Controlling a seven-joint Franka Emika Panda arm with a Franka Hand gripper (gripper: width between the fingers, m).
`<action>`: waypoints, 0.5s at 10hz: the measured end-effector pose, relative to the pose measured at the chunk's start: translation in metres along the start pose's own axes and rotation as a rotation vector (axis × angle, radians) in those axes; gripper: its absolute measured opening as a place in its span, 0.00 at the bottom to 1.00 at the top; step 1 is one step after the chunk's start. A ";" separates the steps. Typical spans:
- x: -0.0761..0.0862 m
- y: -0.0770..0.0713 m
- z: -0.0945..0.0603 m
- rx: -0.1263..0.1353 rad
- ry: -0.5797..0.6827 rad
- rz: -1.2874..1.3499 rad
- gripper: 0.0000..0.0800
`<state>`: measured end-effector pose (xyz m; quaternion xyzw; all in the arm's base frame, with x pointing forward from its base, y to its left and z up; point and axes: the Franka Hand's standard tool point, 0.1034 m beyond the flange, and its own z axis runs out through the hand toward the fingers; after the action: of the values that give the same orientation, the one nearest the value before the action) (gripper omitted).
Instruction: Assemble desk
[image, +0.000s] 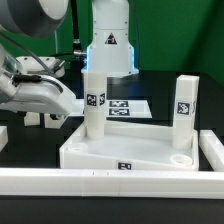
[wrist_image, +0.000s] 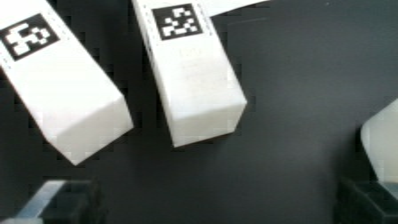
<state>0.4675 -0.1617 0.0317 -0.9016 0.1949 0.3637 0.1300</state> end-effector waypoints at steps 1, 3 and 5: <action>-0.001 -0.002 0.008 -0.005 0.005 -0.002 0.81; 0.001 -0.004 0.009 -0.013 0.020 -0.027 0.81; 0.000 -0.004 0.012 -0.011 0.003 -0.025 0.81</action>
Offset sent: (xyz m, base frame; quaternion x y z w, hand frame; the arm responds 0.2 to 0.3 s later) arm 0.0000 0.0000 0.0000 0.0000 0.0000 0.0000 1.0000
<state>0.4618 -0.1541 0.0241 -0.9052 0.1820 0.3616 0.1294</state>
